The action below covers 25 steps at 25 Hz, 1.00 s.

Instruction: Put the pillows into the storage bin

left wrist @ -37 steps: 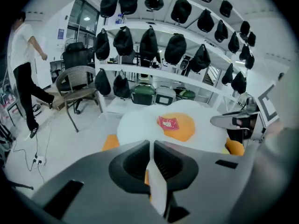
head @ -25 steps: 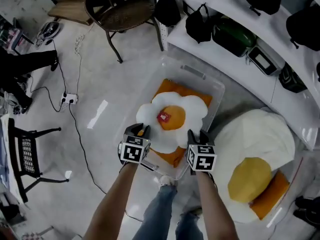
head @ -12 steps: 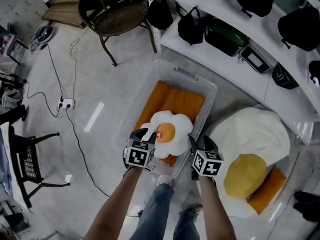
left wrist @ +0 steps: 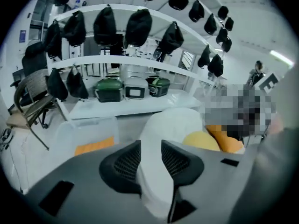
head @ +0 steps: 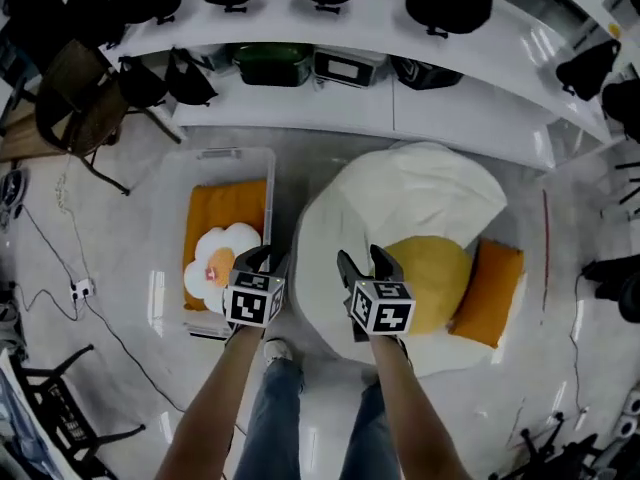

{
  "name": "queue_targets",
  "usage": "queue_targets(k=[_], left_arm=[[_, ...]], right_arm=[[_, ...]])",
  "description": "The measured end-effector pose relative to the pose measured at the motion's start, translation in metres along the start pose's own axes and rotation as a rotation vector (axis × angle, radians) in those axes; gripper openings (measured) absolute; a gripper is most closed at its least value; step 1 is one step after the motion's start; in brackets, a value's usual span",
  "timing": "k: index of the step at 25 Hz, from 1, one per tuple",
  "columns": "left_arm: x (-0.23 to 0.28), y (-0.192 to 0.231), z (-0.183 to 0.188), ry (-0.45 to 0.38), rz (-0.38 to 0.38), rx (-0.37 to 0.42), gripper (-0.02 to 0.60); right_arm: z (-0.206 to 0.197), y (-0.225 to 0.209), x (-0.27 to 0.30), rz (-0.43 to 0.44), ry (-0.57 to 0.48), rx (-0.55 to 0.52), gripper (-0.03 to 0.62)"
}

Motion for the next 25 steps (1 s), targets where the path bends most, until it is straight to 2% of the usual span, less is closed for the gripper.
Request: queue_targets(k=[4, 7, 12, 16, 18, 20, 25], left_arm=[[0.036, -0.137, 0.032, 0.000, -0.062, 0.041, 0.143], [0.064, -0.238, 0.045, 0.013, -0.106, 0.081, 0.146], [0.111, -0.383, 0.064, 0.041, -0.189, 0.142, 0.155], [0.141, -0.464, 0.075, 0.073, -0.246, 0.184, 0.180], [0.156, -0.496, 0.078, 0.087, -0.288, 0.199, 0.214], [0.172, -0.520, 0.078, 0.106, -0.329, 0.213, 0.239], [0.224, -0.563, 0.058, 0.182, -0.410, 0.288, 0.256]], right_arm=[[-0.014, -0.124, -0.077, -0.067, -0.032, 0.030, 0.275], [-0.040, -0.210, -0.126, -0.128, -0.025, 0.023, 0.275], [-0.079, -0.334, -0.192, -0.180, -0.023, 0.112, 0.275], [-0.110, -0.408, -0.227, -0.217, -0.013, 0.166, 0.273], [-0.124, -0.439, -0.238, -0.239, -0.009, 0.193, 0.273], [-0.141, -0.464, -0.245, -0.255, -0.003, 0.225, 0.275], [-0.195, -0.513, -0.232, -0.271, 0.047, 0.311, 0.275]])
Point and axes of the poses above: the fingertips, and each gripper's own axes: x forward along the fingers, y to its left, z out of its top, the point moved 6 cm from there along -x, backward along the fingers, and after that the axes turned 11 degrees about y, right-handed, at the moved point
